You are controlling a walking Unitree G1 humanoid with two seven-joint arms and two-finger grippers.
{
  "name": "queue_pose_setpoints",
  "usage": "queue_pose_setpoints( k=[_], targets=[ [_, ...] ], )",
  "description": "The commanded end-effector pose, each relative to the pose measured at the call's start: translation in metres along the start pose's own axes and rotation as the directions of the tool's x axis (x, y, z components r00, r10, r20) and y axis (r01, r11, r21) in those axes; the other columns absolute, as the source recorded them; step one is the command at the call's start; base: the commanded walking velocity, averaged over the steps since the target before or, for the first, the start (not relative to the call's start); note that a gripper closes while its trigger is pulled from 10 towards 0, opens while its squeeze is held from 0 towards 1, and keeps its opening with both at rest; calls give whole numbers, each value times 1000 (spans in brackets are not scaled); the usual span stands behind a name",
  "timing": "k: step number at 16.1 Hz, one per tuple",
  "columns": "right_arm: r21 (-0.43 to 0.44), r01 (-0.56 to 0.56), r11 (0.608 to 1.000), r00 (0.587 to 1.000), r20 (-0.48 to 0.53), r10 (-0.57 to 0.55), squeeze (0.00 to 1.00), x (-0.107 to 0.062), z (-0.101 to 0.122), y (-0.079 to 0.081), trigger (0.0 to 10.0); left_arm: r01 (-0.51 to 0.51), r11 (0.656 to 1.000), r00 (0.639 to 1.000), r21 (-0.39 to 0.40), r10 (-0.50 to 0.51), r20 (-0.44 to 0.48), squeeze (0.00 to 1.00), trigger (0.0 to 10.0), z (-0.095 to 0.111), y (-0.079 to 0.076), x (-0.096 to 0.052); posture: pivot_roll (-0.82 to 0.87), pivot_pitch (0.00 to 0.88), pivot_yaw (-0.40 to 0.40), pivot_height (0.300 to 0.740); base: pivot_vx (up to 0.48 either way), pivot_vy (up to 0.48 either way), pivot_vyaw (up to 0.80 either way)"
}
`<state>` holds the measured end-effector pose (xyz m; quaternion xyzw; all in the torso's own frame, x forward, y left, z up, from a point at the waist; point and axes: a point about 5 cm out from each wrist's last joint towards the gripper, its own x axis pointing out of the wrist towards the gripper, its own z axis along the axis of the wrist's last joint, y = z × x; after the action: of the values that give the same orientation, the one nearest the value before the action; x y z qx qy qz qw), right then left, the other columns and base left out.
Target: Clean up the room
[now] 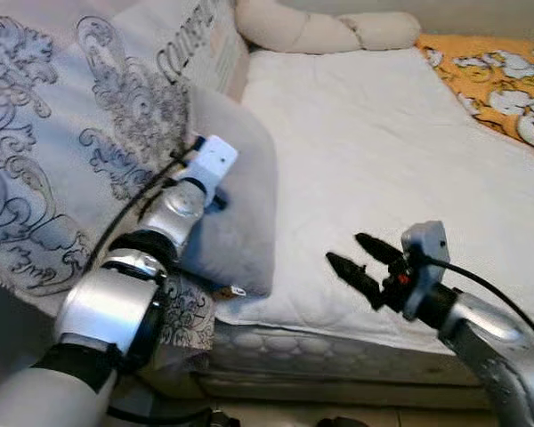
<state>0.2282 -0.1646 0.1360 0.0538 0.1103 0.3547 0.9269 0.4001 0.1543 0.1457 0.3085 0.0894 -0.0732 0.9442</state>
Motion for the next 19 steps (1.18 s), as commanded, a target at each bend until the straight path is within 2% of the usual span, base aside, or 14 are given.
queue_pose_setpoints(
  k=[1, 4, 6, 7, 8, 9, 10, 11, 12, 14, 16, 17, 19],
  targets=[
    [10, -28, 1000, 1000, -7, 28, 0, -1, 0, 3, 10000, -44, 999, 999, -3, 44, 23, 1000, 10000, 5, 14, 0, -207, 0, 55, 740, 0, 0, 0],
    [18, -37, 999, 999, -1, 37, 0, 4, 1, 2, 10000, 12, 999, 995, 50, -17, 100, 1000, 10000, 20, 26, 1, -170, 0, 43, 740, 0, 0, 0],
    [15, -52, 999, 999, 7, 52, 0, 11, 1, 2, 10000, 61, 997, 988, 39, -66, 141, 1000, 10000, 30, 29, 1, -134, 0, 42, 740, 0, 0, 0],
    [11, -34, 999, 999, 19, 33, 0, 16, 1, -1, 10000, 116, 993, 977, -15, -111, 182, 839, 10000, 38, 29, 1, -122, 0, 47, 740, 0, 0, 0],
    [12, 117, 993, 991, 67, -117, 0, 23, 1, -15, 10000, 244, 931, 944, -271, -163, 287, 784, 10000, 48, 25, 0, -95, 0, 62, 740, 0, 0, 0],
    [31, 226, 974, 969, 98, -228, 0, 26, 1, -24, 10000, 295, 889, 920, -349, -167, 354, 780, 10000, 51, 22, -2, -77, 0, 66, 740, 0, 0, 0],
    [61, 277, 959, 953, 113, -282, 0, 27, 0, -29, 10000, 309, 874, 907, -376, -152, 393, 780, 10000, 52, 20, -3, -60, 0, 71, 740, 0, 0, 0],
    [77, 318, 945, 937, 125, -326, 0, 28, -1, -32, 10000, 326, 843, 896, -427, -132, 423, 788, 10000, 51, 15, -5, -52, 0, 73, 740, 0, 0, 0],
    [109, 404, 908, 893, 168, -418, 0, 31, 0, -36, 10000, 338, 773, 887, -537, -71, 456, 788, 10000, 44, 0, -14, -39, 0, 74, 740, 0, -307, 0],
    [134, 451, 883, 860, 199, -469, 0, 35, 0, -35, 10000, 317, 765, 895, -560, -45, 444, 792, 10000, 29, -12, -28, -27, 0, 73, 740, 0, -437, 0],
    [138, 502, 854, 829, 204, -521, 0, 39, -2, -36, 10000, 289, 790, 913, -540, -57, 405, 788, 10000, 6, -20, -46, -10, 0, 70, 740, 0, -480, 0],
    [136, 540, 830, 806, 201, -557, 0, 39, -6, -37, 10000, 231, 837, 933, -497, -45, 357, 784, 10000, -12, -22, -60, 0, 0, 60, 740, 0, -480, 0],
    [126, 557, 821, 799, 188, -571, 0, 40, -9, -35, 10000, 151, 834, 962, -530, 0, 274, 792, 10000, -33, -21, -69, 11, 0, 48, 740, 0, -480, 0]
  ],
)
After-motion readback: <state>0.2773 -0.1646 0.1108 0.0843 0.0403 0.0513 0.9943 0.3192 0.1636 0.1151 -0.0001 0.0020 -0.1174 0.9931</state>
